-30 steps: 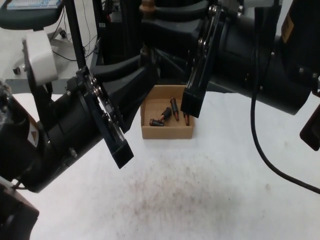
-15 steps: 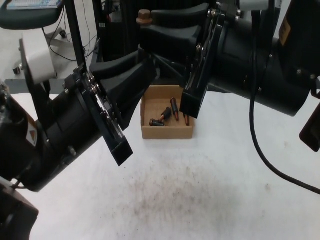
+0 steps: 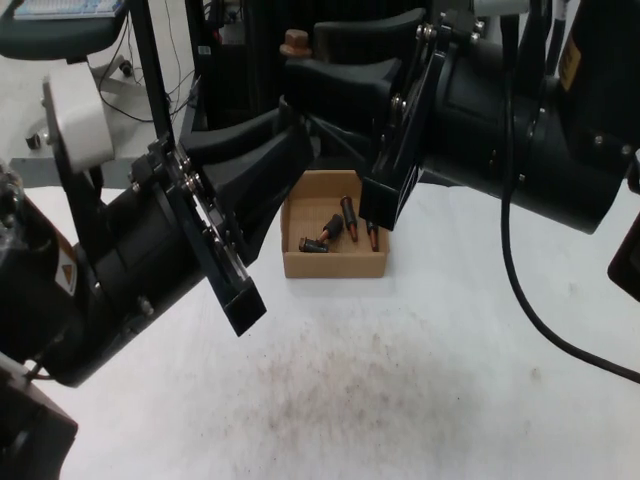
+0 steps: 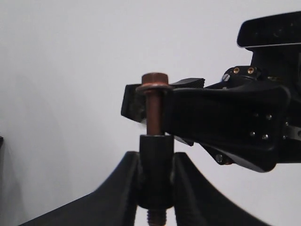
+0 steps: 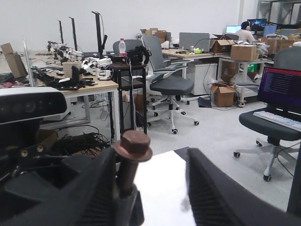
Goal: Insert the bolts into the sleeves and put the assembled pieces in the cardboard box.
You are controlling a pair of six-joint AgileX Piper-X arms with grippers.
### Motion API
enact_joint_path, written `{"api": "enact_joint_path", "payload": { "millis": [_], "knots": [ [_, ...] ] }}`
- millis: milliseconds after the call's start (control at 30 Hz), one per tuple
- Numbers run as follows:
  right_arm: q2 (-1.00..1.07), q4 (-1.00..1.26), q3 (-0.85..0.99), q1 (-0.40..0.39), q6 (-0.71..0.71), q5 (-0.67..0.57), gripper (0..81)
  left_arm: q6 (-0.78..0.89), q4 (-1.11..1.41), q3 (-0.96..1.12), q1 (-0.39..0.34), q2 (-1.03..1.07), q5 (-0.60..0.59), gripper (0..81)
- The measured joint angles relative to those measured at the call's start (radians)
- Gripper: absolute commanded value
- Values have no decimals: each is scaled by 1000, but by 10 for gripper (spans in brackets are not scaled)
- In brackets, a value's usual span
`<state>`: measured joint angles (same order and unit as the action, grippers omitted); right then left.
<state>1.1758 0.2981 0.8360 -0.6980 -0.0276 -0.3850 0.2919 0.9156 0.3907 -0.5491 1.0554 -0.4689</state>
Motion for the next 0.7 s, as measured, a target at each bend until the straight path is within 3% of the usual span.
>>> {"api": "enact_joint_path", "payload": {
  "millis": [333,700],
  "knots": [
    [0,-6,0,0,-2,19,468,0,-1,0,0,0,3,3],
    [0,0,0,0,-8,13,468,0,-5,2,0,-2,93,3]
  ]
}}
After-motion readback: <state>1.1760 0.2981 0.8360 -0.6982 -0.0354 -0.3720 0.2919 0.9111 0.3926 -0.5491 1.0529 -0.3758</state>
